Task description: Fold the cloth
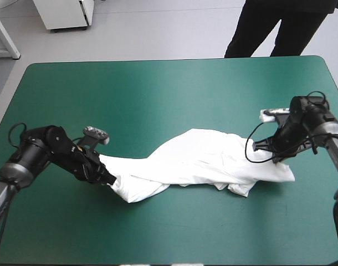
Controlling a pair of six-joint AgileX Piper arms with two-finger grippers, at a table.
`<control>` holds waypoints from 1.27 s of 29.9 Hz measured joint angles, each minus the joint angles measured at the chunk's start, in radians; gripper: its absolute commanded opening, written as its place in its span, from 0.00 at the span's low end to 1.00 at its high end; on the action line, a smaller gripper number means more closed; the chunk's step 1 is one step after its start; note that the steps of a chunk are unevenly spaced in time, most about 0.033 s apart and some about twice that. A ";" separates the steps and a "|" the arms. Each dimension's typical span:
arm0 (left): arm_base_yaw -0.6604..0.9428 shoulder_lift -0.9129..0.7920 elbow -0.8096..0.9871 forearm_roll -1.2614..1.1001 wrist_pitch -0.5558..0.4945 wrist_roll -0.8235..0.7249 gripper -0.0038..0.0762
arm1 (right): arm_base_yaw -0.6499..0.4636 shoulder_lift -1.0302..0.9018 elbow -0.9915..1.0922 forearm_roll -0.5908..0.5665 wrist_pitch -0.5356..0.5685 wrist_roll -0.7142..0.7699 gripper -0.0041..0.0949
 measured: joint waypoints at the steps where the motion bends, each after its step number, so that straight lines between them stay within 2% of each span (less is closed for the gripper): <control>1: 0.000 -0.021 -0.038 0.010 0.013 -0.007 0.02 | 0.000 -0.043 -0.028 0.000 0.009 0.005 0.03; 9: -0.002 -0.212 -0.456 0.070 0.070 -0.069 0.02 | 0.000 -0.298 -0.373 -0.008 0.058 0.044 0.03; 18: -0.003 -0.277 -0.914 0.101 0.077 -0.101 0.02 | 0.000 -0.449 -0.715 -0.019 0.055 0.058 0.03; 21: -0.003 -0.286 -0.987 0.074 0.077 -0.101 0.02 | 0.019 -0.501 -0.782 -0.022 0.035 0.058 0.03; 30: -0.003 -0.321 -1.109 0.018 0.077 -0.112 0.02 | 0.169 -0.615 -0.907 -0.022 0.019 0.058 0.03; 38: -0.003 -0.374 -1.153 0.076 0.077 -0.183 0.02 | 0.182 -0.627 -0.912 -0.047 0.027 0.058 0.03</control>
